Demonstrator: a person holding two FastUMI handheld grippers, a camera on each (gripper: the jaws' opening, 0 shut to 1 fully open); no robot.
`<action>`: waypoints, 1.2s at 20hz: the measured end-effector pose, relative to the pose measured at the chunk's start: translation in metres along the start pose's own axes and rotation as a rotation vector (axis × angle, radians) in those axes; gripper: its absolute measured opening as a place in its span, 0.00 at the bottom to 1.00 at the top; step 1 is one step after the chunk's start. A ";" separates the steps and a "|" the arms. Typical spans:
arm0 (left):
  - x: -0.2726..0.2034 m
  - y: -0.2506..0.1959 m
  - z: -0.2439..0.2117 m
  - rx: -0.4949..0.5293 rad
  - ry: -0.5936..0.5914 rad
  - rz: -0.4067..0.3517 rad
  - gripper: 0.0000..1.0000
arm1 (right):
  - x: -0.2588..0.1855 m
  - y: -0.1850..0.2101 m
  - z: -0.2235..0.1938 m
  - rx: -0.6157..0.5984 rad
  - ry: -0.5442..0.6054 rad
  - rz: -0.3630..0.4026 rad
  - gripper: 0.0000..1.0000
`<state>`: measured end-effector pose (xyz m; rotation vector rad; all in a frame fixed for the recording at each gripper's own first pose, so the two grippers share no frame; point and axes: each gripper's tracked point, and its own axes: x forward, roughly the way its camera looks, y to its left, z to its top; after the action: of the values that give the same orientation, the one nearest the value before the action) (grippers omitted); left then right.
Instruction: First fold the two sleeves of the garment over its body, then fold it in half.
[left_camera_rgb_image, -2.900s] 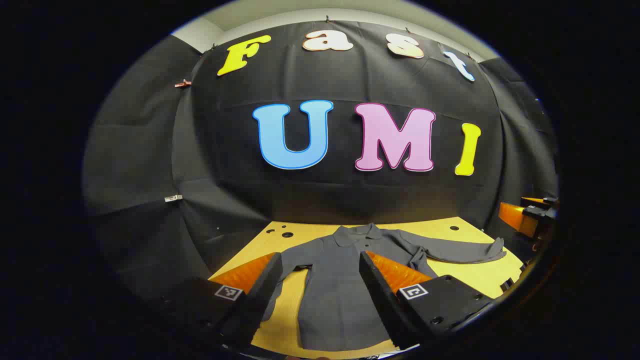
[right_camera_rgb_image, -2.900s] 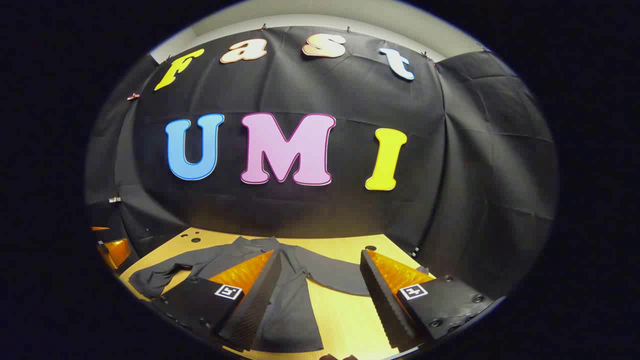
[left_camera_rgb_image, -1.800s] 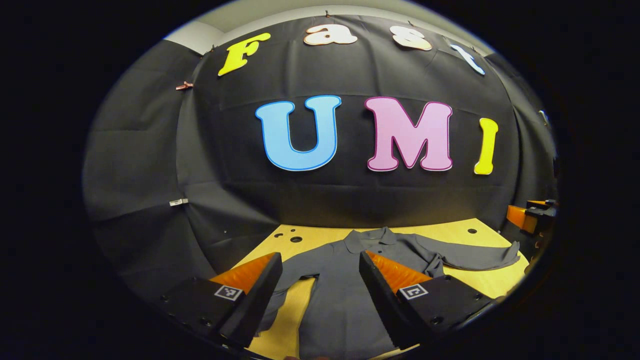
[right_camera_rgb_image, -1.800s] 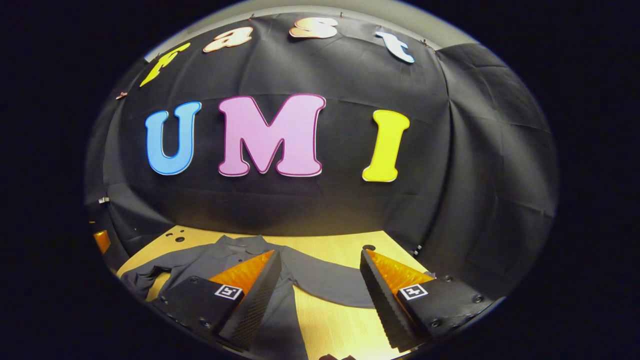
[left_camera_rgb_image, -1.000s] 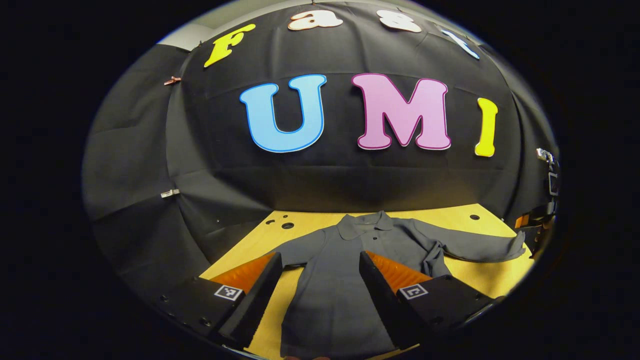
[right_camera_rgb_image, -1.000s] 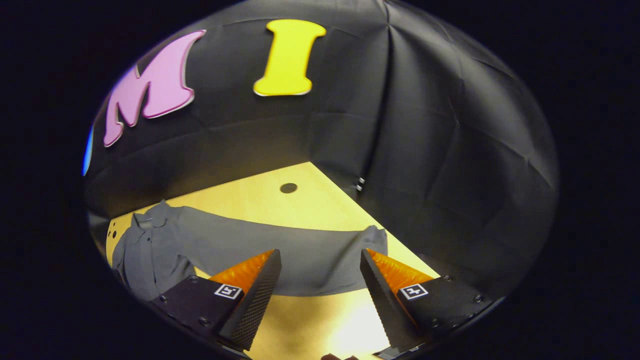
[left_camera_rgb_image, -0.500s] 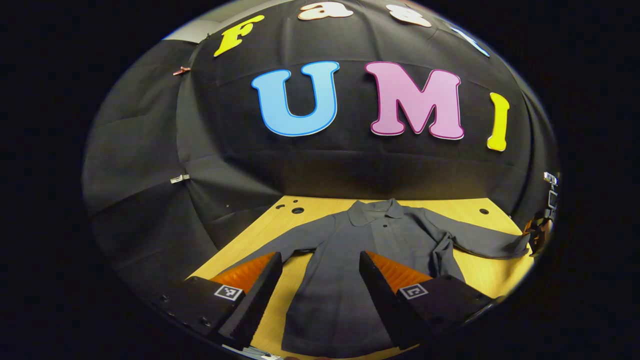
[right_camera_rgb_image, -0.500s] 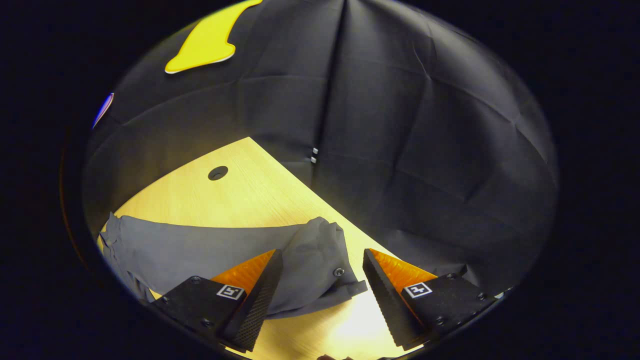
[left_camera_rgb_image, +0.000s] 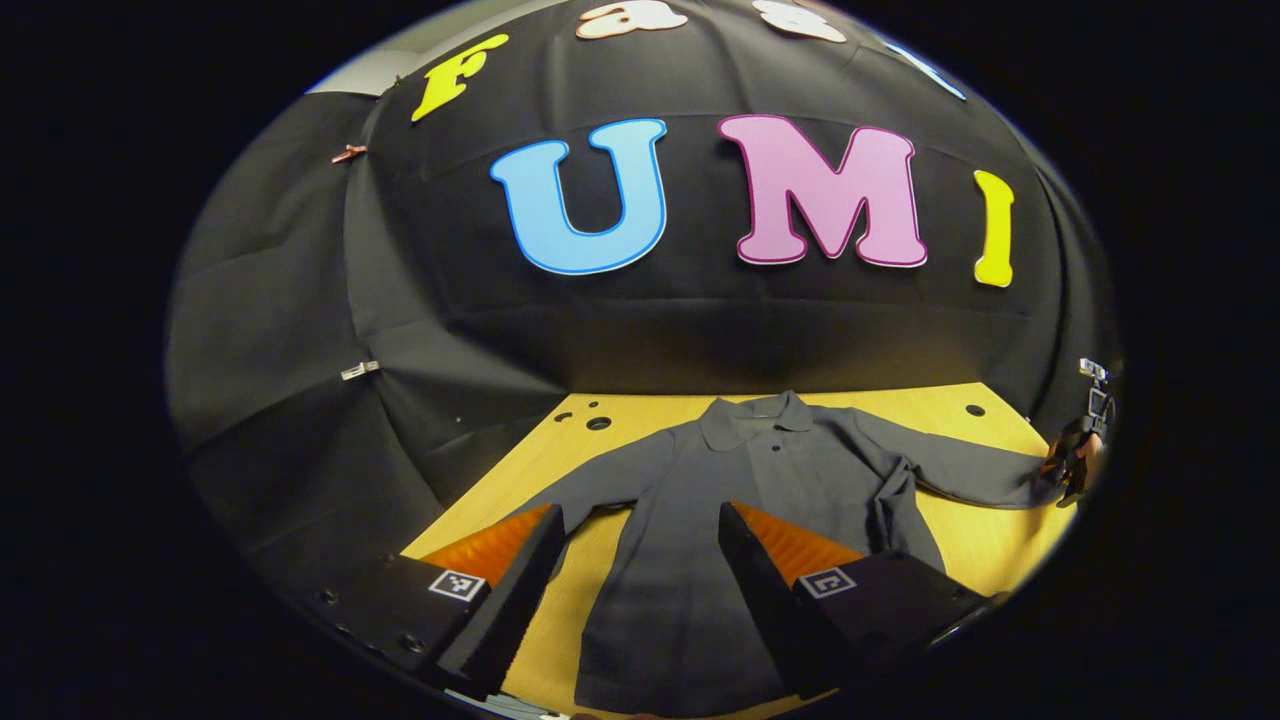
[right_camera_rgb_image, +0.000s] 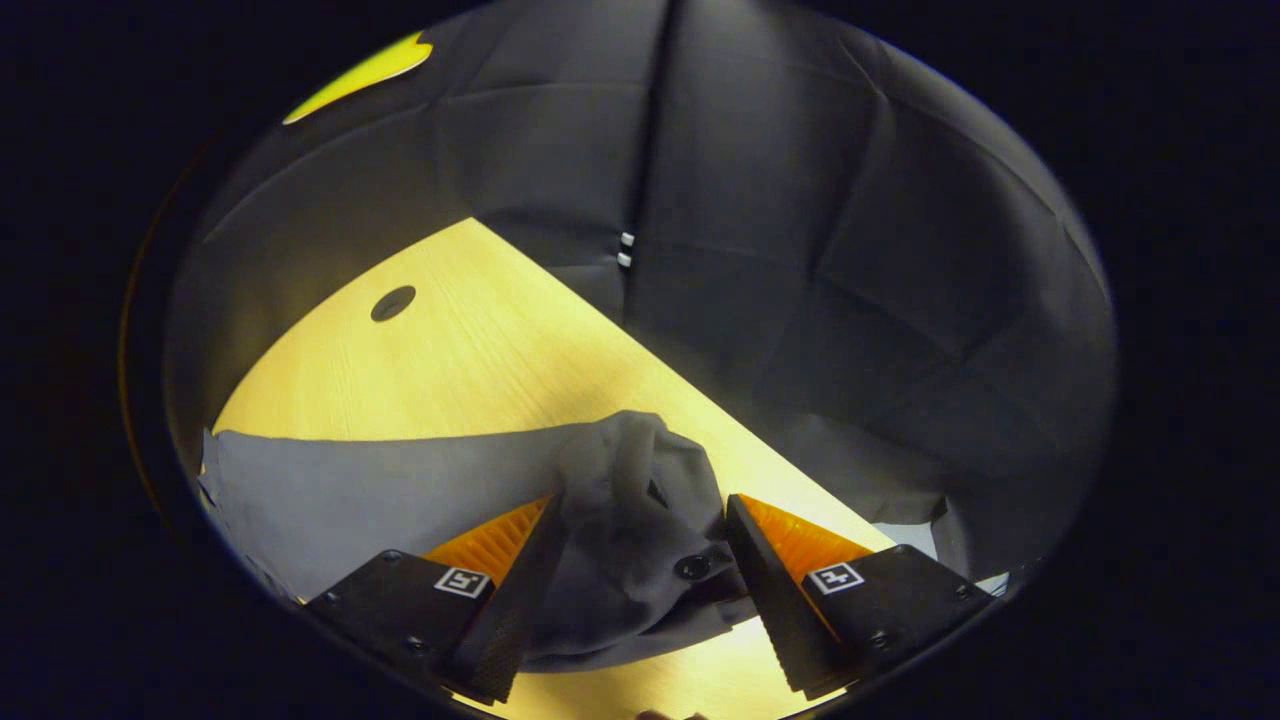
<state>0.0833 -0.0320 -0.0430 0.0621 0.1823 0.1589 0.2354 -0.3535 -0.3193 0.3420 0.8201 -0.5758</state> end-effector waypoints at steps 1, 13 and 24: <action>-0.001 -0.003 0.000 0.005 -0.002 -0.006 0.98 | -0.003 0.002 0.002 0.004 -0.008 0.001 0.99; 0.010 0.006 -0.010 -0.024 0.028 0.000 0.98 | -0.021 0.050 0.005 -0.138 -0.060 0.117 0.05; 0.007 0.042 -0.012 -0.057 0.030 0.024 0.98 | -0.116 0.200 0.051 -0.414 -0.254 0.279 0.05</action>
<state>0.0814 0.0115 -0.0526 0.0049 0.2067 0.1894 0.3222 -0.1793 -0.1848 -0.0005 0.6127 -0.1738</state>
